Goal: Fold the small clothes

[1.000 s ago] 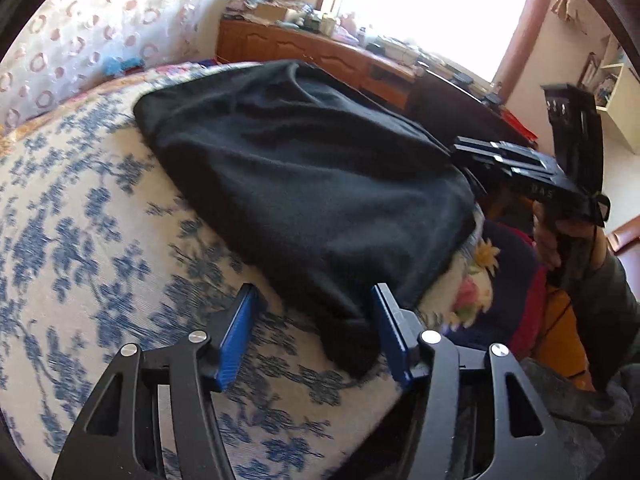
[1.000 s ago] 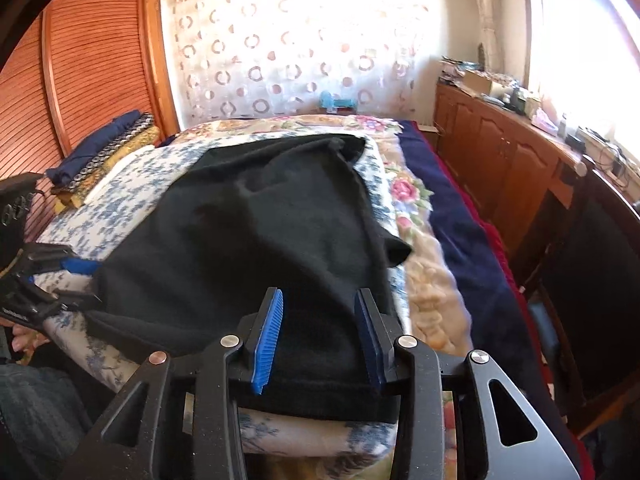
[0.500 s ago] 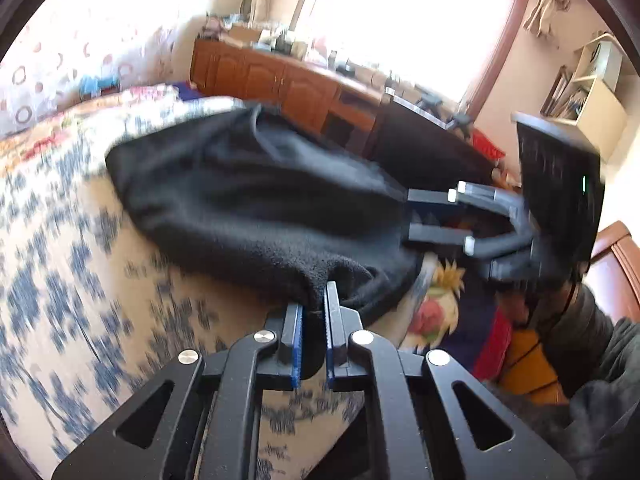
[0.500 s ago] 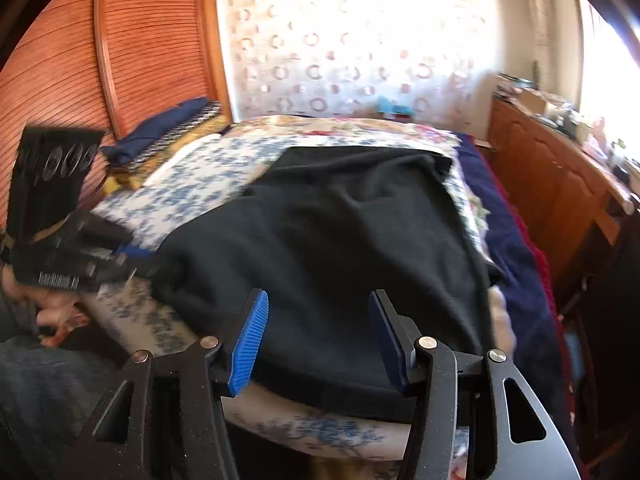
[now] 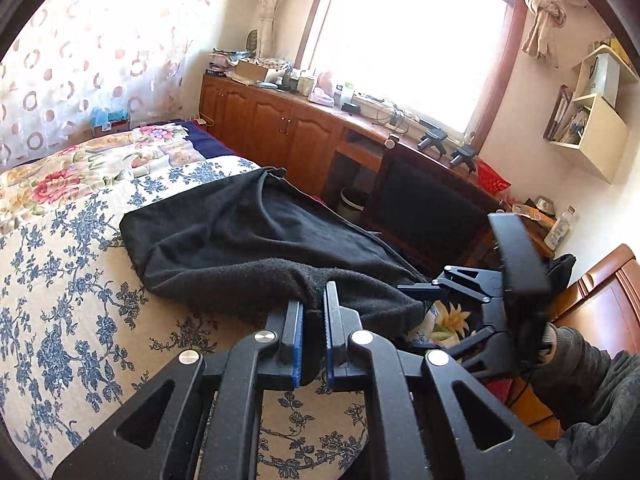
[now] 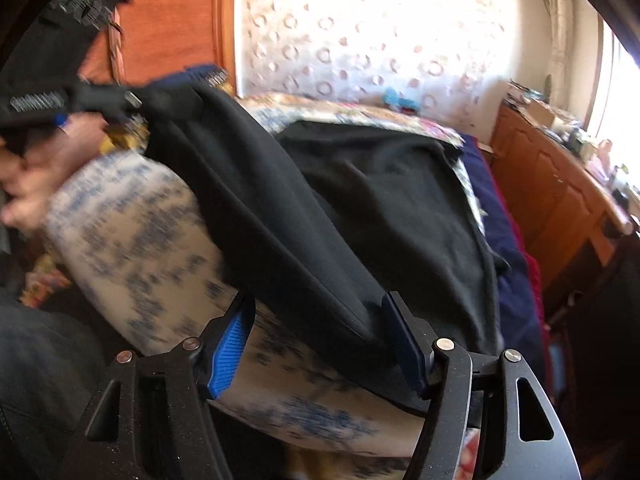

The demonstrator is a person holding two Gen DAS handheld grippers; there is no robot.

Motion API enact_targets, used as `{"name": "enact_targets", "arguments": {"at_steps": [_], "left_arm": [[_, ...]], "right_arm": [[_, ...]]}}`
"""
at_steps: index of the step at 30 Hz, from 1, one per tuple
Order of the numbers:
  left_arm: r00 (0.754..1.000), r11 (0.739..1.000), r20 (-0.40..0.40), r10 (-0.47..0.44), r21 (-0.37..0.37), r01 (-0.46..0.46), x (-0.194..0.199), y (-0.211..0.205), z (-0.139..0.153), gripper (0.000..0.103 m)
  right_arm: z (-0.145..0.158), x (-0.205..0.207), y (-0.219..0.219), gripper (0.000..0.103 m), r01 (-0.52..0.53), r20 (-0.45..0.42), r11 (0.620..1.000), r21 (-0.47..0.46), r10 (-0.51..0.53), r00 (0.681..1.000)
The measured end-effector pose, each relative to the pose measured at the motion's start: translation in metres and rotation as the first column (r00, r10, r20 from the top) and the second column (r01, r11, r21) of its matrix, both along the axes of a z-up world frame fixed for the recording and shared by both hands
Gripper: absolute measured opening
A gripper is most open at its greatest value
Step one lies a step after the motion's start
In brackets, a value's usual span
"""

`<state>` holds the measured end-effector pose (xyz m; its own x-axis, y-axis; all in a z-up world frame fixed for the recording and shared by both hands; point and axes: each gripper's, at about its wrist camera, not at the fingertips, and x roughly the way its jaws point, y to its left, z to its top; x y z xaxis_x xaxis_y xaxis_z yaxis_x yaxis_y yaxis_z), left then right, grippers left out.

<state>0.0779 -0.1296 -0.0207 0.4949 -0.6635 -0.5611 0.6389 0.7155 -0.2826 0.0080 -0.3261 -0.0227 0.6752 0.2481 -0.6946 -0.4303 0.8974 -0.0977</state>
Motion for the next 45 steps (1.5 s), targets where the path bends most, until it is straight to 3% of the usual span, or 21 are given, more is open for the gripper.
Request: {"name": "enact_targets", "arguments": {"at_steps": [6,7,8,9,10,15,19,23,27,28,29,30,32,33,35,38,45], "left_arm": [[1.0,1.0,0.006,0.017,-0.01,-0.017,0.001,0.006,0.003,0.009],[1.0,1.0,0.009,0.023,-0.015,-0.022,0.0,0.008,0.004,0.009],[1.0,0.999,0.011,0.026,-0.019,-0.026,-0.003,0.01,0.006,0.009],[1.0,0.999,0.01,0.028,-0.022,-0.028,-0.002,0.011,0.007,0.009],[0.999,0.999,0.009,0.031,-0.026,-0.03,-0.002,0.012,0.006,0.009],[0.994,0.995,0.033,0.102,-0.027,-0.101,0.008,0.024,0.014,0.009],[0.983,0.986,0.067,0.168,-0.008,-0.168,0.031,0.034,0.02,0.009],[0.971,0.973,0.069,0.23,0.006,-0.231,0.074,0.046,0.016,0.009],[0.961,0.961,0.025,0.277,0.001,-0.277,0.114,0.057,0.006,0.014],[0.958,0.958,0.013,0.288,0.003,-0.288,0.121,0.059,0.003,0.015],[0.955,0.955,0.006,0.297,0.01,-0.297,0.126,0.06,0.001,0.019],[0.955,0.955,0.006,0.297,0.021,-0.297,0.13,0.06,-0.002,0.022],[0.951,0.951,0.032,0.306,0.042,-0.308,0.13,0.059,-0.004,0.048],[0.944,0.944,0.06,0.324,0.049,-0.327,0.128,0.061,-0.003,0.052],[0.946,0.948,0.069,0.315,0.033,-0.318,0.126,0.065,0.0,0.074],[0.943,0.945,0.076,0.323,0.03,-0.326,0.127,0.068,0.003,0.077],[0.951,0.944,0.036,0.306,0.119,-0.308,0.135,0.053,-0.022,0.077]], "right_arm": [[-0.009,0.009,-0.024,0.065,0.057,0.002,0.997,-0.048,-0.057,0.998],[-0.008,0.011,-0.028,0.05,0.063,0.005,0.996,-0.054,-0.063,0.998],[-0.006,0.011,-0.028,0.026,0.073,0.013,0.995,-0.07,-0.072,0.997],[-0.003,0.011,-0.027,0.011,0.084,0.02,0.993,-0.087,-0.083,0.996],[0.002,0.013,-0.029,0.006,0.085,0.024,0.992,-0.093,-0.084,0.996],[0.059,0.03,-0.022,0.005,0.069,0.163,0.989,-0.128,-0.047,0.985],[0.098,0.07,0.001,0.006,0.044,0.252,0.983,-0.177,0.002,0.968],[0.108,0.139,0.021,0.006,0.035,0.256,0.983,-0.181,0.013,0.966],[0.094,0.212,0.028,0.006,0.058,0.181,0.991,-0.122,-0.035,0.983],[0.089,0.226,0.031,0.013,0.072,0.156,0.991,-0.109,-0.054,0.986],[0.085,0.24,0.03,0.025,0.094,0.13,0.991,-0.092,-0.081,0.988],[0.084,0.248,0.036,0.031,0.113,0.118,0.99,-0.083,-0.103,0.988],[0.087,0.258,0.032,0.046,0.14,0.111,0.989,-0.048,-0.134,0.985],[0.096,0.266,0.033,0.047,0.146,0.11,0.989,-0.035,-0.141,0.984],[0.103,0.26,0.03,0.053,0.155,0.111,0.988,-0.012,-0.153,0.982],[0.1,0.268,0.029,0.055,0.202,0.112,0.979,-0.02,-0.199,0.974],[0.111,0.274,0.024,0.056,0.281,0.146,0.959,0.017,-0.281,0.949]]}}
